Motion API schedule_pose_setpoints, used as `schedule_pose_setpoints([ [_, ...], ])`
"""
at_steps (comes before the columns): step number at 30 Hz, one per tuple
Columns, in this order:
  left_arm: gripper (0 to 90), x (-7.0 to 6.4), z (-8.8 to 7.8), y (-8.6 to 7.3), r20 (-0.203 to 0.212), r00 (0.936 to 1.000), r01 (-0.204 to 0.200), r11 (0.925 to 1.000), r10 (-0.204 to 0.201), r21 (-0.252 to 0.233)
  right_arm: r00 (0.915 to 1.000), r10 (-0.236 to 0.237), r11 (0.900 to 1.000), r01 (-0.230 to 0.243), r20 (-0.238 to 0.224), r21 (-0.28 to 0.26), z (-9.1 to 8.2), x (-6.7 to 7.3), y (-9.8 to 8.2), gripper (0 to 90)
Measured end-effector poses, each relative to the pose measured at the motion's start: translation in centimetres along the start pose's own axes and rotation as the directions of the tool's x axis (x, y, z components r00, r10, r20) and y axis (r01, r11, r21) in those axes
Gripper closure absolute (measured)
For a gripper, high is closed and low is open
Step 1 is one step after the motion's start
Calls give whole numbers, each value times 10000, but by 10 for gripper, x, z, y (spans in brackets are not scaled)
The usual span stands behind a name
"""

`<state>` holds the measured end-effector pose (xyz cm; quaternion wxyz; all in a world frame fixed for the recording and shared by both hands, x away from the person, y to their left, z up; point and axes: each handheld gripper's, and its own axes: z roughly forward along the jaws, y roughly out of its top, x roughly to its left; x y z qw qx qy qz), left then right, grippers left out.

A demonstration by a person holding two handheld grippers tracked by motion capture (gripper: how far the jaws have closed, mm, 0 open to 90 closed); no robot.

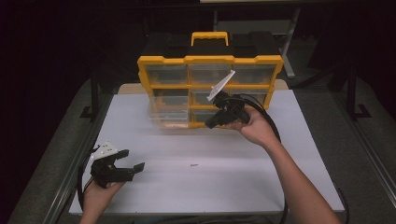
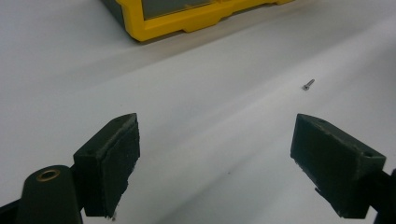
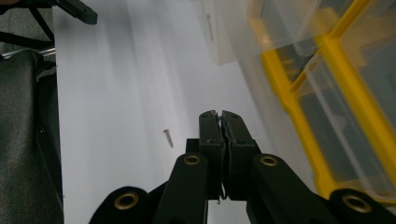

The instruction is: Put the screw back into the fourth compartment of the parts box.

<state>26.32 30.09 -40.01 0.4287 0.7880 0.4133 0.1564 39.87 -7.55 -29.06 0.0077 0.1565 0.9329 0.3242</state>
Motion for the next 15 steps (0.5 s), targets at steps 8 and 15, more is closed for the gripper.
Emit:
schedule_pose_setpoints([
  [8, 156, 2, -1, 0, 3, 9999, -172, 9998, 172, 65, 9995, -263, 9997, 264, 186, -13, -17, 0, 22, 869],
  [15, 156, 1, 1, -1, 18, 10000, -21, 10000, 21, -90, 9983, -515, 9986, 517, 276, -68, -26, -1, 45, 869],
])
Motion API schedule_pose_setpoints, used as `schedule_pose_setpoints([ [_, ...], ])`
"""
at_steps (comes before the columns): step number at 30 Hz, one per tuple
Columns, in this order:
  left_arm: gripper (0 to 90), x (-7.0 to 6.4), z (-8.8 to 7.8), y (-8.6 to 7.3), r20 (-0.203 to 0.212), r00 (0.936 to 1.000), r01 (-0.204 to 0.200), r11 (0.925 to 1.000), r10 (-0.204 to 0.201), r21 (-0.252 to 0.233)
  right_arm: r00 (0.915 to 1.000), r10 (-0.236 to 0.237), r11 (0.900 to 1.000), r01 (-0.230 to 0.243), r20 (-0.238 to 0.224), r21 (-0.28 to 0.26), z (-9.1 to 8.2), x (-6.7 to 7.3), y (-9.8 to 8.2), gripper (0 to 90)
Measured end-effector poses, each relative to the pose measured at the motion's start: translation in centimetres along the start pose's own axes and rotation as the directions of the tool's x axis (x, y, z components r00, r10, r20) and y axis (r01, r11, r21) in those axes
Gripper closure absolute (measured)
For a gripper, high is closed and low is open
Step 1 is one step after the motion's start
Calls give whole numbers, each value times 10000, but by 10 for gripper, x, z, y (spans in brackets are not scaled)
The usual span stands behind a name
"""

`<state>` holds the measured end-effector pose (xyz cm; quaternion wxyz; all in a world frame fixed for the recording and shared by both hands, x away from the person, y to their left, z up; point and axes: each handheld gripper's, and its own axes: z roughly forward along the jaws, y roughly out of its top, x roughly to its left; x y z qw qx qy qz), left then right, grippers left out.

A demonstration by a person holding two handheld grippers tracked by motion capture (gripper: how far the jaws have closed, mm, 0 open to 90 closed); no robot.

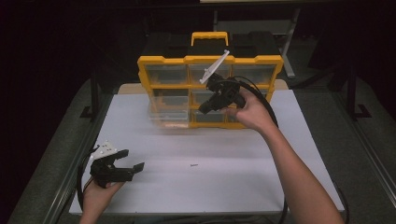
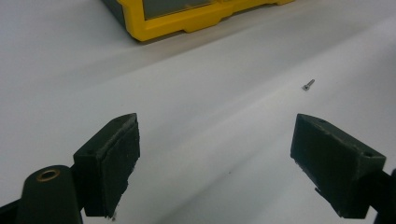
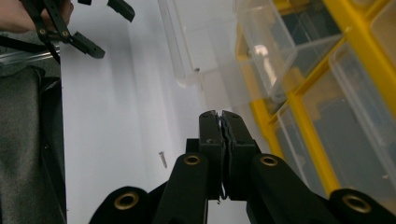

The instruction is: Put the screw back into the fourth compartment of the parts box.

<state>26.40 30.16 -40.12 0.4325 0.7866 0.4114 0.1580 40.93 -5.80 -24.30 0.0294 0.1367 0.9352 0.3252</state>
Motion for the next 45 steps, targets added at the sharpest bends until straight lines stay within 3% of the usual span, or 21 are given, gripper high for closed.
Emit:
schedule_pose_setpoints([
  [9, 156, 1, 0, 0, 16, 9999, -114, 9999, 114, 49, 9996, -252, 9997, 252, 133, -46, -3, 0, 32, 867],
  [21, 156, 2, -1, 0, 41, 9999, -100, 9999, 100, 102, 9976, -687, 9976, 687, -54, 112, 24, 5, 65, 867],
  [25, 156, 2, -2, 1, 17, 9997, -224, 9997, 223, 95, 9974, -694, 9974, 697, -171, 167, 35, 5, 68, 866],
  [26, 156, 2, -2, 0, 14, 10000, -68, 10000, 68, 69, 9973, -717, 9972, 721, -180, 201, 37, 5, 68, 866],
  [30, 156, 3, -2, 0, 33, 9999, -155, 9999, 155, 49, 9976, -666, 9974, 671, -214, 262, 46, 2, 67, 866],
  [33, 156, 1, -1, 0, 60, 10000, 12, 10000, -13, 53, 9980, -595, 9979, 600, -216, 253, 50, 0, 66, 866],
  [38, 156, 2, -1, 0, 48, 10000, -33, 10000, 33, 44, 9991, -347, 9987, 356, -254, 360, 59, -3, 63, 866],
  [45, 156, 1, -1, 0, 76, 10000, -38, 9999, 37, 96, 9988, -355, 9988, 366, -333, 332, 70, -4, 62, 865],
])
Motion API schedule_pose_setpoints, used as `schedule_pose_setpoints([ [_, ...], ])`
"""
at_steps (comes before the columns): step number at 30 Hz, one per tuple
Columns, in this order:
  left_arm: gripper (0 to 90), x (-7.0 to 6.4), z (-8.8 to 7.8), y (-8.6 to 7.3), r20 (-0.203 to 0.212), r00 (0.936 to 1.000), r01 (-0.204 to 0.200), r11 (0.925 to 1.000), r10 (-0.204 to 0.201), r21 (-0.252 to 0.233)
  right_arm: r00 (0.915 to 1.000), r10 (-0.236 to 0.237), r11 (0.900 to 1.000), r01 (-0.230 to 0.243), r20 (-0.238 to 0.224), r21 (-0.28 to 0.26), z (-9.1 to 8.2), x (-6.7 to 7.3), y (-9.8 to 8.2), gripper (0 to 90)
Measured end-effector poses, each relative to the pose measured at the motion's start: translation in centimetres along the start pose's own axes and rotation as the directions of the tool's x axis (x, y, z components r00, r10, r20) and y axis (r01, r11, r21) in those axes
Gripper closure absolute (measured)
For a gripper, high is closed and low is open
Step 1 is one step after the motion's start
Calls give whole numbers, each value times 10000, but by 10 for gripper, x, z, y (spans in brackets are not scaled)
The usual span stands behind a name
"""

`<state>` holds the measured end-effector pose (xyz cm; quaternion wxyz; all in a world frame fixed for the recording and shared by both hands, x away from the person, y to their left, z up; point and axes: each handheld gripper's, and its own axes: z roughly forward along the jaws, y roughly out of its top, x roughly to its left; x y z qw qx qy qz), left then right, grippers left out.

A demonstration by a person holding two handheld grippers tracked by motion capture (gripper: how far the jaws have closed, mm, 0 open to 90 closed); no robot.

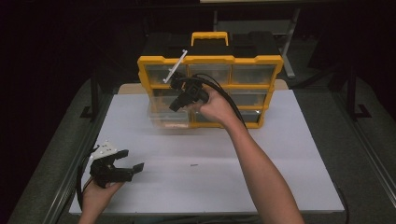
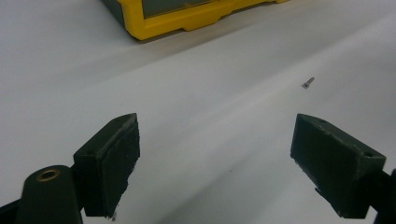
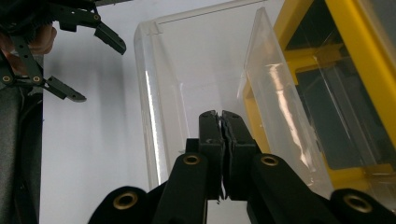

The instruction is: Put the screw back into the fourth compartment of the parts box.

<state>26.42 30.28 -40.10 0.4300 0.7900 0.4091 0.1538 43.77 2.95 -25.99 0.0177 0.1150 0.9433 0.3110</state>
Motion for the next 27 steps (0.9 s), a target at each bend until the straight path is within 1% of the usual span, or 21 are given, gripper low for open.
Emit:
schedule_pose_setpoints([
  [2, 156, 1, 0, 0, 2, 10000, -98, 9999, 98, 78, 9999, 79, 10000, -79, -63, 49, 2, 0, -1, 864],
  [4, 156, 1, 0, 0, -8, 9999, -104, 9999, 104, 93, 10000, 30, 10000, -31, -42, -15, 4, -1, -2, 860],
  [5, 156, 1, 0, 0, -13, 9998, -213, 9997, 213, 101, 10000, 31, 10000, -31, -24, -62, 4, -2, -3, 828],
  [6, 156, 1, 0, 0, -20, 9998, -218, 9997, 218, 91, 10000, 86, 9999, -87, -32, -117, 4, -2, -3, 811],
  [8, 156, 1, 0, 0, -18, 9999, -111, 9999, 112, 52, 9998, 202, 9997, -203, -55, -155, 2, -1, -3, 800],
  [11, 156, 0, 0, 0, -44, 10000, 8, 10000, -8, 18, 9999, 122, 9996, -120, 47, -272, -4, 0, -3, 799],
  [14, 156, 0, 1, 0, -52, 10000, -45, 10000, 45, 60, 9999, 42, 9994, -38, 133, -342, -12, 1, -5, 794],
  [17, 156, -2, 2, 0, -26, 10000, 19, 10000, -19, 31, 9997, 142, 9988, -132, 196, -477, -22, 2, -7, 787],
  [19, 156, -2, 2, 0, 6, 10000, -16, 10000, 16, -33, 9996, 66, 9981, -50, 258, -620, -30, 2, -9, 780],
  [21, 156, -2, 2, 0, 9, 10000, -17, 10000, 17, -22, 9994, 107, 9976, -85, 315, -685, -37, 4, -12, 770],
  [27, 156, -2, 2, 0, -6, 10000, -3, 10000, 3, 19, 9981, 230, 9962, -180, 573, -850, -57, 7, -26, 727],
])
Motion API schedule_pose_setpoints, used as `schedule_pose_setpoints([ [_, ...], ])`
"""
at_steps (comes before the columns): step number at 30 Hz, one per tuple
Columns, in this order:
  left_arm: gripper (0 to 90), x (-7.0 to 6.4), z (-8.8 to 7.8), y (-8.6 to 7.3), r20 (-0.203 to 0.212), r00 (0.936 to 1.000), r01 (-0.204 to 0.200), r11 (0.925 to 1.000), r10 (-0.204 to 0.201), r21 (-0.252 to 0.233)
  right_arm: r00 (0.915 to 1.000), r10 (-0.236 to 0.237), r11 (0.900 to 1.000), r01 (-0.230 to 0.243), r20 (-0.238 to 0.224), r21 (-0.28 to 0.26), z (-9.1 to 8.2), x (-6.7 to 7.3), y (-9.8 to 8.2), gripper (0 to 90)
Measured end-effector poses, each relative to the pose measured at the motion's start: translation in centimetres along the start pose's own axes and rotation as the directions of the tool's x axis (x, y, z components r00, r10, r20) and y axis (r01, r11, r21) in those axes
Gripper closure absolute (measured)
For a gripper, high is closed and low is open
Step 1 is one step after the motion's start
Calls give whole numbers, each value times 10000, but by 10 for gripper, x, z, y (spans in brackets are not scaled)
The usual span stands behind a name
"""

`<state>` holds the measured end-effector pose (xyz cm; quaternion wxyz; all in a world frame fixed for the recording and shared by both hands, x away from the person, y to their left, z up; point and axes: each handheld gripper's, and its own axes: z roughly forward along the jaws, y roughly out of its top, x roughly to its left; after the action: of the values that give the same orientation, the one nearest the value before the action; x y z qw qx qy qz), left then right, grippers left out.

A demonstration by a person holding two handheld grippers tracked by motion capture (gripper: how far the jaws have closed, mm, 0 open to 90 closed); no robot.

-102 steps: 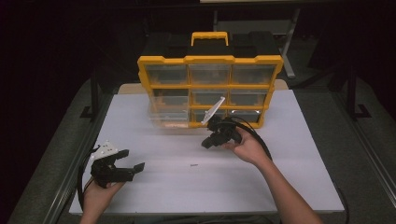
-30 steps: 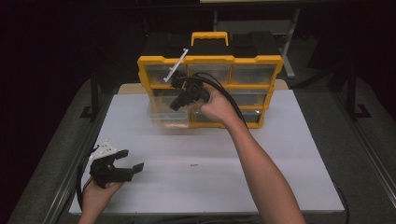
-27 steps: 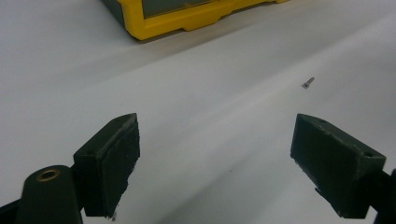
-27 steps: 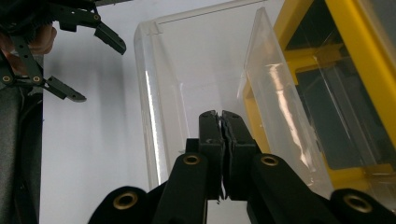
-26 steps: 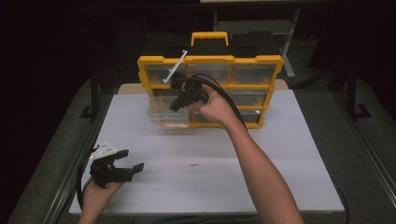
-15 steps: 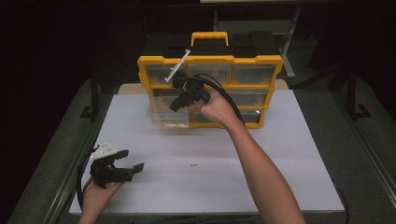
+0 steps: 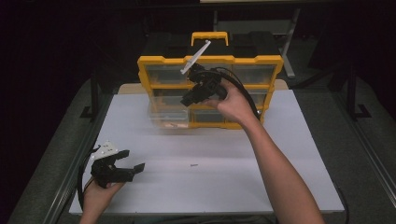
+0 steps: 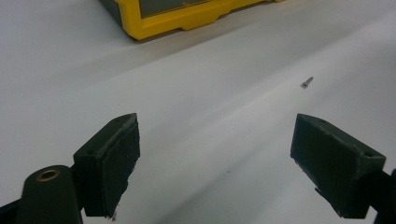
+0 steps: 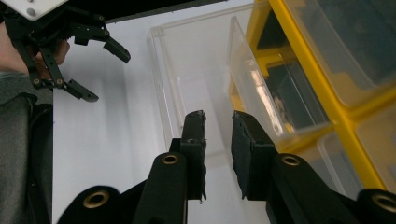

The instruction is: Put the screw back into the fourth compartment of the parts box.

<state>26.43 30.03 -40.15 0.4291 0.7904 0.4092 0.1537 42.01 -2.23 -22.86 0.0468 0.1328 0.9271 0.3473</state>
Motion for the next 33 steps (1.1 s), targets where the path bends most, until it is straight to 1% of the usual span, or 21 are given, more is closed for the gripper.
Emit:
schedule_pose_setpoints([
  [4, 156, 0, 1, 0, -36, 10000, -2, 10000, 2, -11, 9998, 137, 9999, -136, 111, -104, -11, 1, -11, 711],
  [5, 156, 1, 1, 0, -42, 9999, -158, 9999, 158, 12, 9999, 116, 9998, -114, 128, -138, -13, 1, -14, 710],
  [11, 156, 0, 1, 1, -59, 9998, -210, 9997, 210, 87, 9991, 333, 9992, -327, 252, -239, -25, 3, -33, 668],
  [13, 156, -1, 1, 0, -39, 10000, -32, 10000, 32, 93, 9988, 394, 9989, -387, 278, -256, -27, 4, -41, 653],
  [14, 156, -1, 2, 0, -43, 10000, -20, 10000, 20, 85, 9987, 418, 9988, -411, 284, -256, -27, 4, -44, 647],
  [15, 156, -2, 2, 0, -30, 10000, -6, 10000, 6, 65, 9984, 498, 9985, -491, 264, -245, -26, 4, -48, 645],
  [18, 156, -1, 1, 1, -27, 9998, -180, 9996, 180, 214, 9975, 654, 9977, -649, 285, -192, -24, 3, -60, 632],
  [20, 156, -2, 1, 1, -34, 9999, -142, 9997, 142, 200, 9968, 755, 9971, -752, 255, -125, -21, 2, -67, 624],
  [22, 156, -3, 2, 1, -17, 10000, 52, 10000, -52, 53, 9964, 812, 9967, -810, 248, -90, -18, 2, -74, 610],
  [23, 156, -3, 2, 1, -18, 10000, 65, 10000, -65, 54, 9956, 903, 9959, -902, 238, -64, -17, 2, -77, 609],
  [24, 156, -2, 2, 1, -20, 10000, -32, 10000, 32, 51, 9958, 888, 9961, -887, 233, -27, -15, 2, -81, 606],
  [28, 156, -2, 2, 1, -21, 10000, -40, 10000, 40, 42, 9948, 1002, 9950, -1003, 200, 24, -7, 3, -91, 585],
  [29, 156, -2, 2, 1, -22, 10000, -35, 10000, 35, 34, 9954, 936, 9956, -937, 210, 32, -4, 3, -94, 578],
  [33, 156, -1, 2, 1, -38, 10000, -64, 10000, 64, 20, 9948, 1012, 9948, -1012, 105, 62, 4, 6, -102, 570],
])
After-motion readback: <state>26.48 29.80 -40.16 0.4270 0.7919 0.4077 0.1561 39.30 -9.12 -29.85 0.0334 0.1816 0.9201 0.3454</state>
